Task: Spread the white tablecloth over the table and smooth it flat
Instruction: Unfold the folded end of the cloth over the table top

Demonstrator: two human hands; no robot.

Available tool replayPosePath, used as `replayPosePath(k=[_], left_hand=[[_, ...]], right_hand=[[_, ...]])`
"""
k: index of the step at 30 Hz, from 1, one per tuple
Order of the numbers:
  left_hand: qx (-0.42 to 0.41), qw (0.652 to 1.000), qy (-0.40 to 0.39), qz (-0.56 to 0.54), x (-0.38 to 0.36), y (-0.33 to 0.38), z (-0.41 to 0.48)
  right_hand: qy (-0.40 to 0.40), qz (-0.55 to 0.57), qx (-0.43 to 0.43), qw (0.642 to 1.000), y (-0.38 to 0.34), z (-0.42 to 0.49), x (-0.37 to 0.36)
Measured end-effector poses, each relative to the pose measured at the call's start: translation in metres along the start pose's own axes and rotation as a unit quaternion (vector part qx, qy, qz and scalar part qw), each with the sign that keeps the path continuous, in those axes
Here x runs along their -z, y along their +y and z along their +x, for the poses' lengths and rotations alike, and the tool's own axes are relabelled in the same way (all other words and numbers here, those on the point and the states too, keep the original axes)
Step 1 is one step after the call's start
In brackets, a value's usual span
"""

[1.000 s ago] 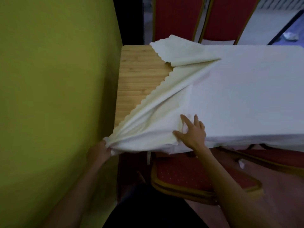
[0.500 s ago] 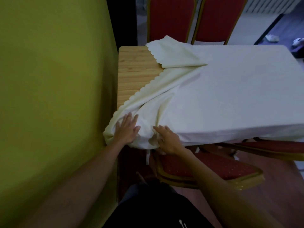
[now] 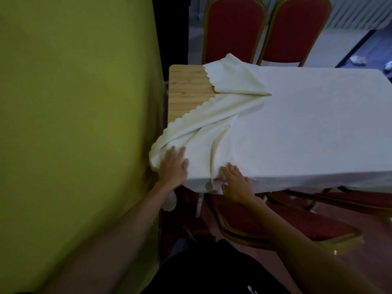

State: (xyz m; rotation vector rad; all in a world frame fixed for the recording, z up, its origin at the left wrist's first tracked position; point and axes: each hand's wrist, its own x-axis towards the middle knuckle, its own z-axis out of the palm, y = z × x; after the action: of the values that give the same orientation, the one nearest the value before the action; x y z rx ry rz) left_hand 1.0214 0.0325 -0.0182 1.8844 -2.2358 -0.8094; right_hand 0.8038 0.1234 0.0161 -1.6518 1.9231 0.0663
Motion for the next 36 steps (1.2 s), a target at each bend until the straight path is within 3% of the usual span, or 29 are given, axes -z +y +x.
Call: replayPosePath(k=[2,5,9,13,16,18,23,31,36], left_hand=[[-0.062,0.993,-0.088,0.055,-0.005,0.013,-0.002],[-0.052,0.986,-0.1,0.119,-0.014,0.0,0.001],[0.038,0.996,-0.078,0.019,-0.018,-0.022,-0.001],[0.148,0.975,-0.055,-0.156,-0.025,-0.025,-0.021],[0.17,0.975,-0.073,-0.123,-0.019,-0.019,-0.015],[0.182,0.98,-0.077,-0.031,-0.011,-0.006,-0.01],[0.091,0.988,-0.079,0.094,-0.003,0.04,-0.006],[-0.007,0.995,-0.056,0.079,-0.01,0.108,0.016],[-0.093,0.992,-0.051,0.071,0.004,0.159,0.088]], right_hand=[[-0.015,-0.016,0.014,1.0,-0.01,0.003,0.001],[-0.023,-0.021,0.015,0.999,-0.015,0.004,0.002],[-0.027,-0.032,-0.007,0.999,0.005,0.0,0.009],[-0.037,-0.047,-0.034,0.998,0.031,-0.007,0.006],[-0.031,-0.055,-0.031,0.998,0.039,-0.009,-0.003],[-0.014,-0.043,-0.021,0.999,0.035,-0.006,-0.006],[-0.016,-0.021,0.014,1.0,0.013,0.004,0.004],[-0.013,0.03,-0.004,0.999,0.028,0.021,0.02],[0.04,0.067,-0.026,0.997,0.046,0.063,0.049]])
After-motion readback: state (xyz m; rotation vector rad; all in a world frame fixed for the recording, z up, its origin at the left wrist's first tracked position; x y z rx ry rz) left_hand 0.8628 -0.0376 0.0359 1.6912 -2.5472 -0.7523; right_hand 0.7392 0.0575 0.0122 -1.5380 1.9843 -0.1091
